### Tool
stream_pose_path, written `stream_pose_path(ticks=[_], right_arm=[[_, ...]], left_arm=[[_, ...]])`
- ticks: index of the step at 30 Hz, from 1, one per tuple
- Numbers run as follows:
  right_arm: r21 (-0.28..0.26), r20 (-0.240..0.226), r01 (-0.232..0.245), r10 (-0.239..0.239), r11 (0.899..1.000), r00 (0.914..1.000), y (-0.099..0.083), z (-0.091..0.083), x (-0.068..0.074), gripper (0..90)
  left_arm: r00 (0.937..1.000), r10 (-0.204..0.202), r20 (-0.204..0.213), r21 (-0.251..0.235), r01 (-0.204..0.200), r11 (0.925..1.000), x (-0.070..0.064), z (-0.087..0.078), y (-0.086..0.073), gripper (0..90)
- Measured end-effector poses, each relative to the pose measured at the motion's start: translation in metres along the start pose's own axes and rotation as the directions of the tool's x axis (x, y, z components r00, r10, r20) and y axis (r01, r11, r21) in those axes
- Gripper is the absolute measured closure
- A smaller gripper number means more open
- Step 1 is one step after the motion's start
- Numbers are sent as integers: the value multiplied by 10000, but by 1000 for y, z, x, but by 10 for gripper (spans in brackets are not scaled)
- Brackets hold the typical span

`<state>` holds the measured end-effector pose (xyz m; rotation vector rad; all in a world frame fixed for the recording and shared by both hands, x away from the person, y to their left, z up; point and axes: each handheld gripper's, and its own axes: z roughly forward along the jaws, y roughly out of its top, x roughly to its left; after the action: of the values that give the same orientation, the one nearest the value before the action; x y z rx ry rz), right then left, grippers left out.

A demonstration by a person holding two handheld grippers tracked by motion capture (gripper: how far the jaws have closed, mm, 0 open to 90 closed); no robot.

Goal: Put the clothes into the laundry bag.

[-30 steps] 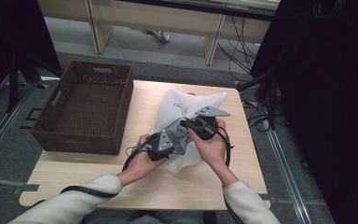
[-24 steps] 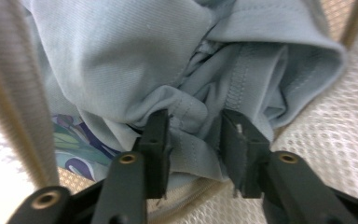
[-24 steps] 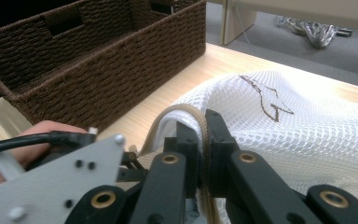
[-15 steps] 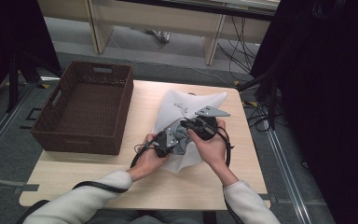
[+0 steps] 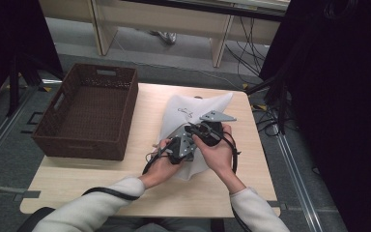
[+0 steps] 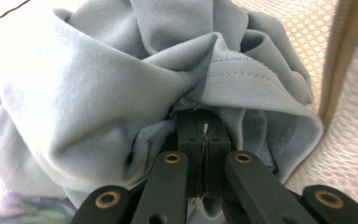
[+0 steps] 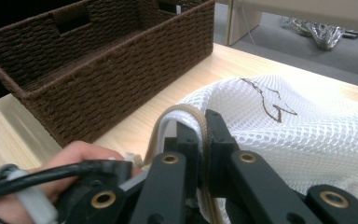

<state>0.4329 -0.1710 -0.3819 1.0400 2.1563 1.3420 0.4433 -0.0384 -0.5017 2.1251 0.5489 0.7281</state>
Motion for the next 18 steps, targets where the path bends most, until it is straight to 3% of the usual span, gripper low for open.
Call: stream_pose_path(ticks=[2, 4, 6, 7, 8, 9, 10, 11, 12, 13, 14, 15, 16, 17, 18], right_arm=[[-115, 35, -84, 84, 9999, 10000, 0, 0, 1, 873], [152, -143, -270, 272, 9995, 9995, 1, -2, 2, 873], [-74, -219, -21, 19, 10000, 9998, 1, 0, 1, 873], [20, -191, -14, 15, 10000, 9998, 1, -1, 1, 872], [33, -178, -17, 17, 10000, 9998, 2, -2, 1, 873], [99, -189, -226, 228, 9997, 9996, 2, -2, 3, 873], [94, -174, -63, 65, 9999, 9998, 2, -2, 2, 873], [106, -238, -205, 207, 9997, 9995, 2, -2, 4, 873], [-15, -226, -100, 99, 9999, 9997, 2, -1, 4, 873], [36, -326, -45, 46, 10000, 9995, 2, -2, 4, 873], [137, -314, -151, 156, 9998, 9994, 2, -3, 6, 873], [119, -372, -167, 171, 9998, 9992, 3, -3, 6, 873], [124, -401, -199, 204, 9997, 9990, 3, -3, 7, 873], [116, -494, -318, 323, 9994, 9983, 3, -3, 8, 873], [-80, -377, -47, 44, 10000, 9993, 3, -3, 7, 873]], left_arm=[[9998, 181, -104, 103, -180, 9998, 0, 3, 1, 876], [9998, 175, -69, 128, -174, 9998, -1, 5, 3, 875], [9995, 230, -236, 93, -227, 9997, -4, 7, 5, 874], [9959, 753, -501, 62, -751, 9972, -2, 7, 7, 875], [9918, 1171, -515, 92, -1168, 9931, 0, 7, 8, 874], [9922, 1039, -685, -79, -1047, 9945, -2, 9, 9, 875], [9899, 1236, -687, 48, -1236, 9923, -1, 8, 10, 874], [9944, 1042, -201, 132, -1039, 9945, -2, 10, 10, 874], [9966, 820, 6, 54, -820, 9966, -4, 12, 10, 874], [9956, 852, -399, -53, -855, 9963, -4, 13, 11, 874], [9979, 617, -194, 117, -615, 9980, -6, 12, 11, 874], [9951, 946, 283, 460, -959, 9943, -4, 11, 12, 874], [9880, 1485, 422, 507, -1506, 9873, -1, 11, 14, 874], [9870, 1574, 312, 540, -1589, 9858, -1, 12, 15, 874], [9843, 1739, 299, 595, -1754, 9827, 0, 12, 16, 874]])
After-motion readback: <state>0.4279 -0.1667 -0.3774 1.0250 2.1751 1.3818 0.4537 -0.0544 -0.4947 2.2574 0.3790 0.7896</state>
